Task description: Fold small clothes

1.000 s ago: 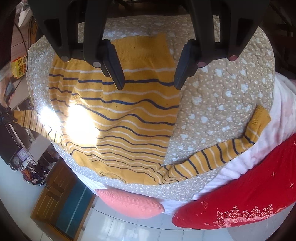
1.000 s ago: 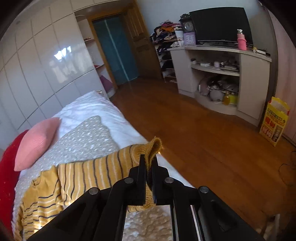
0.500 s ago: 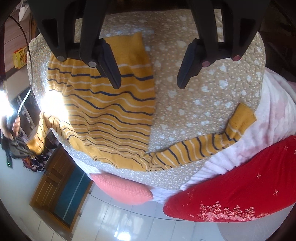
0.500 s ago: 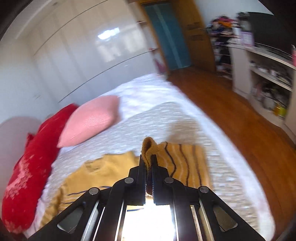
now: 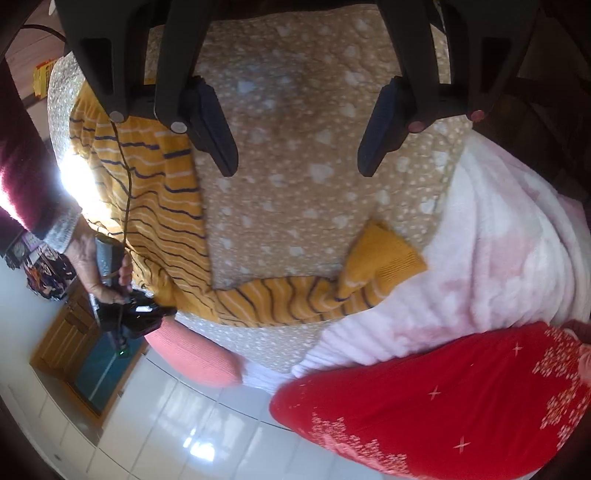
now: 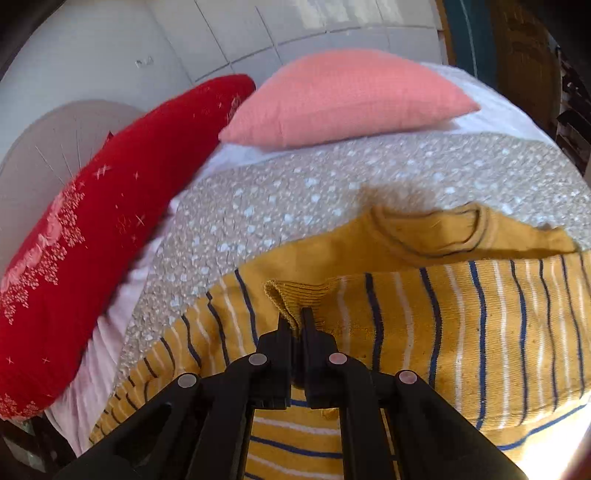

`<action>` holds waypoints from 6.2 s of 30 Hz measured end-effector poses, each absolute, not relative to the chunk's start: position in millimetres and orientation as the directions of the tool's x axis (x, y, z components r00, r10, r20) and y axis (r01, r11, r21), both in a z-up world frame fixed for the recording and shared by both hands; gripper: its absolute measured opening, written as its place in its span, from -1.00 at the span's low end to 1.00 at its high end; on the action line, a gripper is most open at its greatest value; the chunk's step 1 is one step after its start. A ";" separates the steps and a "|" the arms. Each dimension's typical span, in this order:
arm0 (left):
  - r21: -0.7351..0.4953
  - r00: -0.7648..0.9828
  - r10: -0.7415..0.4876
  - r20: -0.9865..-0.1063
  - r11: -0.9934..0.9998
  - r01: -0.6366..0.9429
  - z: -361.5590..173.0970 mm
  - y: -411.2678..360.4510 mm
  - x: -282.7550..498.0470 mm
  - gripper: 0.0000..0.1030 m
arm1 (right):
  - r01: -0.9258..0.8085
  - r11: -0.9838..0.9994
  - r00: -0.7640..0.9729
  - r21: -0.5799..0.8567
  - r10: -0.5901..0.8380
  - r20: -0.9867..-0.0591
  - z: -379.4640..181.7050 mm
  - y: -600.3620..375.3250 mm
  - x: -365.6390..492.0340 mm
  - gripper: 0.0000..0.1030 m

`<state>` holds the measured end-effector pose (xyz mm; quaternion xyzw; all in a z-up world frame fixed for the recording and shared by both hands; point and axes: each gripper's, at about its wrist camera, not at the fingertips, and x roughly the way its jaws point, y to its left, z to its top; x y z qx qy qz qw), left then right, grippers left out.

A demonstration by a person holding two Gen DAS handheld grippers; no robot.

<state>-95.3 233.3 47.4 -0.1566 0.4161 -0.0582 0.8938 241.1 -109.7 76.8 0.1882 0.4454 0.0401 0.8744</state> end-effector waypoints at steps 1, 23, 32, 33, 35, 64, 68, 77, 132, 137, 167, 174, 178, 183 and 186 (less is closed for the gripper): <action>-0.335 0.646 -0.234 -0.726 0.942 -0.035 45.7 238.6 -95.9 0.29 | 0.097 0.919 0.571 0.383 0.264 -0.777 64.4 -102.9 248.7 -0.83; -0.353 0.672 0.001 -0.741 0.850 -0.391 33.9 357.6 -152.4 0.32 | -0.668 0.740 0.422 0.083 0.467 -0.777 89.7 150.9 81.6 0.21; -0.383 0.642 -0.007 -0.767 0.807 -0.449 14.2 376.1 -157.6 0.32 | -0.705 0.350 0.702 -0.616 0.224 -0.676 34.2 243.0 23.6 0.31; -0.384 0.641 -0.010 -0.767 0.808 -0.447 14.3 374.7 -156.7 0.32 | -0.702 0.330 0.708 -0.631 0.224 -0.670 29.3 248.1 25.0 0.31; -0.380 0.644 -0.013 -0.765 0.816 -0.435 17.8 370.1 -154.7 0.32 | -0.705 0.313 0.706 -0.636 0.226 -0.671 21.8 257.3 28.5 -0.26; -0.375 0.635 -0.159 -0.756 0.901 -0.220 36.6 268.8 -95.6 0.33 | -0.339 0.935 0.628 0.105 0.308 -0.715 124.6 -25.9 143.0 0.33; -0.418 0.631 -0.190 -0.752 0.878 -0.234 27.4 281.6 -96.1 0.34 | -0.438 0.869 0.528 0.232 0.457 -0.716 103.5 59.3 165.7 0.46; -0.429 0.628 -0.166 -0.760 0.854 -0.294 19.1 309.7 -113.8 0.40 | -0.393 0.883 0.396 0.257 0.415 -0.819 53.8 156.6 219.1 -0.83; -0.632 0.308 -0.675 -0.670 0.737 0.240 3.9 70.3 -38.2 0.41 | 0.056 0.540 0.698 0.840 0.580 -0.420 -18.3 -236.2 -135.8 0.11; -0.475 0.334 -0.511 -0.792 0.859 0.189 4.1 59.1 -31.4 -0.82 | 0.145 0.659 0.707 0.738 0.453 -0.543 -20.2 -218.5 -134.9 -0.70; -0.478 0.520 -0.514 -0.682 0.852 0.216 102.8 103.3 -55.6 -0.84 | -0.025 0.653 0.747 0.757 0.515 -0.419 70.8 -237.2 -170.8 -0.79; -0.436 0.512 -0.471 -0.718 0.878 0.197 113.3 74.5 42.0 -0.84 | 0.005 0.677 0.772 0.736 0.465 -0.434 96.6 -264.8 -76.4 -0.79; -0.454 0.473 -0.474 -0.742 0.875 0.165 100.9 59.7 92.5 -0.84 | 0.075 0.615 0.764 0.785 0.470 -0.442 83.0 -287.9 -26.1 -0.79; -0.503 0.424 -0.499 -0.755 0.857 0.114 77.0 52.7 152.0 -0.81 | 0.133 0.559 0.735 0.819 0.499 -0.460 55.8 -308.3 31.2 -0.73; -0.613 0.381 -0.574 -0.725 0.790 0.022 50.1 62.3 187.2 -0.65 | 0.199 0.478 0.732 0.855 0.508 -0.454 28.8 -326.2 63.9 -0.31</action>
